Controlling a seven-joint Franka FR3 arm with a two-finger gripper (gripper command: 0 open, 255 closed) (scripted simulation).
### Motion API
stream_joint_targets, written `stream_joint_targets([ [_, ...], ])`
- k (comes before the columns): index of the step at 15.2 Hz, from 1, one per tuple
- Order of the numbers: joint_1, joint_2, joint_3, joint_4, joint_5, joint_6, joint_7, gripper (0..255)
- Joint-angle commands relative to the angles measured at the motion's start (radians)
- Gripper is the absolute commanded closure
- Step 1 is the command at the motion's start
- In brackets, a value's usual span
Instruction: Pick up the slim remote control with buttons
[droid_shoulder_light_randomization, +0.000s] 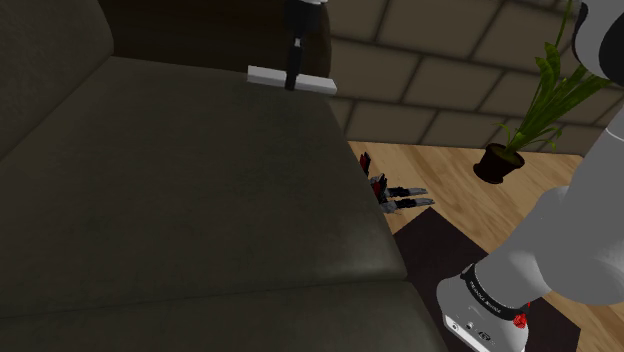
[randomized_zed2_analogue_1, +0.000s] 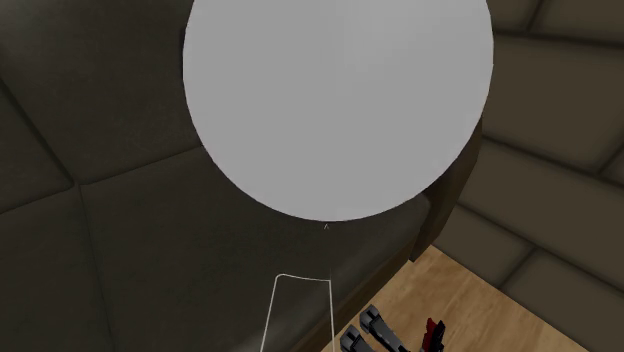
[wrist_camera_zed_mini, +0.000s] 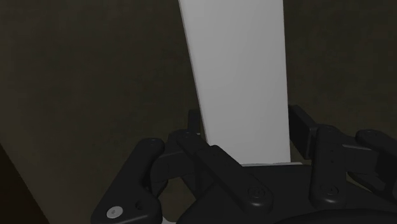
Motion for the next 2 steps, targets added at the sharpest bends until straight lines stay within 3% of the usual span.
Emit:
stream_joint_targets([
  [1, 0.001, -0.002, 0.000, 0.013, 0.000, -0.015, 0.001, 255],
  [2, 0.001, -0.002, 0.000, 0.013, 0.000, -0.015, 0.002, 255],
])
